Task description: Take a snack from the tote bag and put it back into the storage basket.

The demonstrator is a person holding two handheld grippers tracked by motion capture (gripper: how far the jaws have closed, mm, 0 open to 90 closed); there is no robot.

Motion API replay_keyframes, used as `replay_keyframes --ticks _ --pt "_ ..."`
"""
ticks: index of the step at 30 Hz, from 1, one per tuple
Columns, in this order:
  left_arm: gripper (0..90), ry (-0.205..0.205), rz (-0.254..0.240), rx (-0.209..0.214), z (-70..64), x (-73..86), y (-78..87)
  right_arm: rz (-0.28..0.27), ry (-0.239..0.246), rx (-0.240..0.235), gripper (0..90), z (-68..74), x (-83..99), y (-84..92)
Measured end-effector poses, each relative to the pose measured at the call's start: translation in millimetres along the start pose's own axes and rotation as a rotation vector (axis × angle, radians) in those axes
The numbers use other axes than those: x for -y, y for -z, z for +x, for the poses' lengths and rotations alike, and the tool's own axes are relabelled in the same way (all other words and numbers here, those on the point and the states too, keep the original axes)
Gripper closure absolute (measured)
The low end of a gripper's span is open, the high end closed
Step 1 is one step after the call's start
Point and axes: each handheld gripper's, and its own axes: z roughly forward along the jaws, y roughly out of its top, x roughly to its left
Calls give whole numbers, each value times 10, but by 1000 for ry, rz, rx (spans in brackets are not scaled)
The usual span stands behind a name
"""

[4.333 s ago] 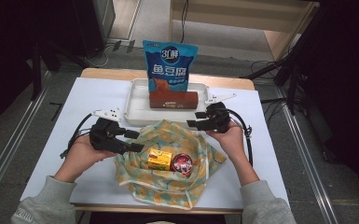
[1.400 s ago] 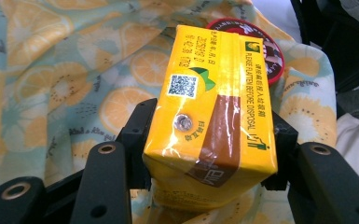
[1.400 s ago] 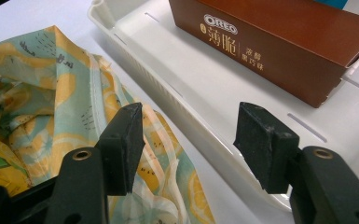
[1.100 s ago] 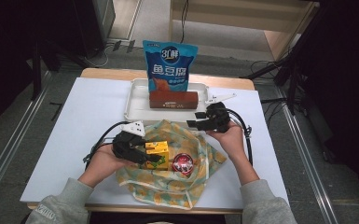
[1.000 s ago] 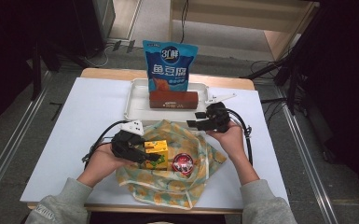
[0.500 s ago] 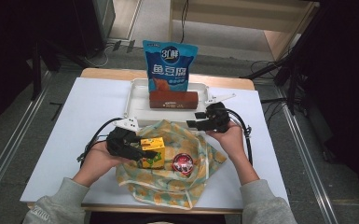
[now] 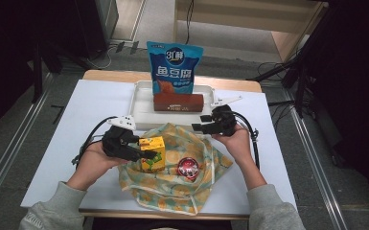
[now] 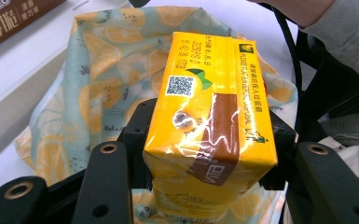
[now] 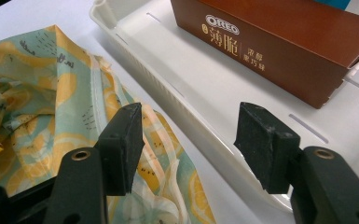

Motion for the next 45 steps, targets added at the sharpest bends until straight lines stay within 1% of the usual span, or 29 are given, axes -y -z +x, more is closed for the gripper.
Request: replay_keyframes --ticks 9,17,21,25,31,37,40,45 --pt "503 13 -6 -8 -13 -24 71 -1 2 -2 421 1 -1 2" --pt "504 17 -20 -23 -17 -44 193 -1 5 -6 419 5 -8 -8" --pt "505 27 -28 -33 -10 -51 276 0 10 -5 418 7 -11 -14" --pt "505 31 -34 -45 0 -48 342 -1 8 -4 418 11 -15 -17" --pt "505 52 -46 -55 31 -37 437 2 11 -4 418 15 -20 -29" --pt "506 59 -54 -76 51 -33 522 5 13 -2 418 19 -23 -39" --pt "507 60 -58 -85 67 -31 557 6 15 -4 418 21 -26 -42" --pt "507 74 -68 -91 97 -21 593 6 18 -5 418 20 -27 -50"
